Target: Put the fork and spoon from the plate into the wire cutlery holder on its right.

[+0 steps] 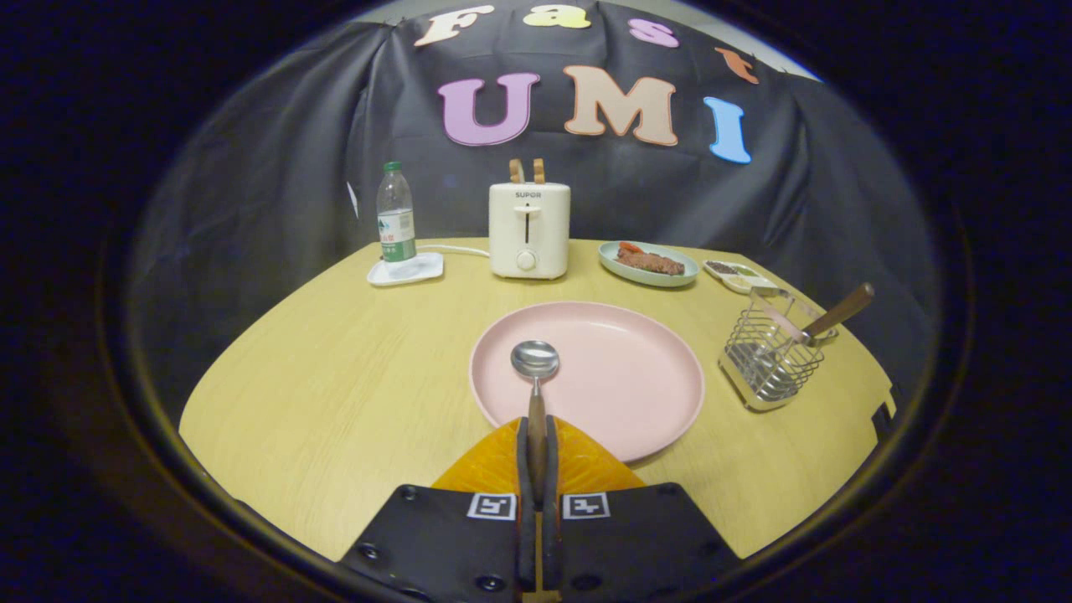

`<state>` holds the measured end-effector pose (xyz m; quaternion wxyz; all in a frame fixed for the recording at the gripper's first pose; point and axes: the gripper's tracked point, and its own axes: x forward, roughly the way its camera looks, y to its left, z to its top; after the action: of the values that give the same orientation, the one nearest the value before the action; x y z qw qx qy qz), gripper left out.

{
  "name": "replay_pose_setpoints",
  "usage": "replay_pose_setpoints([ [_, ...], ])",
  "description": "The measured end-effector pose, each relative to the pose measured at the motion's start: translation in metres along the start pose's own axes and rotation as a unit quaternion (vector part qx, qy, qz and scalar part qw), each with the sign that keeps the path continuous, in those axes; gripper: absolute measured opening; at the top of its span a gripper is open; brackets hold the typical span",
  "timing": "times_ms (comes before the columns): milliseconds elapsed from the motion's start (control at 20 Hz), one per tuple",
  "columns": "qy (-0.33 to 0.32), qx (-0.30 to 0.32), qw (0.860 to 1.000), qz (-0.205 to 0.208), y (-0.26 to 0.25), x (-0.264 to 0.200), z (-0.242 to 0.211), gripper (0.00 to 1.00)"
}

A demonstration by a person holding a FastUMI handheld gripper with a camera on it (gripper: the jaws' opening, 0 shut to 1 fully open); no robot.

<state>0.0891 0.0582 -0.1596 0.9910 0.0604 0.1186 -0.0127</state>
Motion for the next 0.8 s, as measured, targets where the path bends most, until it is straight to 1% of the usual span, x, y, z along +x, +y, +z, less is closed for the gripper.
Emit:
replay_pose_setpoints([
  [250, -0.005, -0.017, 1.000, 0.005, 0.007, -0.006, 0.013, 0.06],
  [450, -0.008, -0.012, 1.000, 0.007, 0.010, -0.011, 0.026, 0.06],
  [650, -0.011, -0.023, 1.000, -0.002, 0.005, -0.018, 0.044, 0.06],
  [800, -0.004, -0.025, 0.999, -0.024, -0.009, -0.025, 0.059, 0.06],
])
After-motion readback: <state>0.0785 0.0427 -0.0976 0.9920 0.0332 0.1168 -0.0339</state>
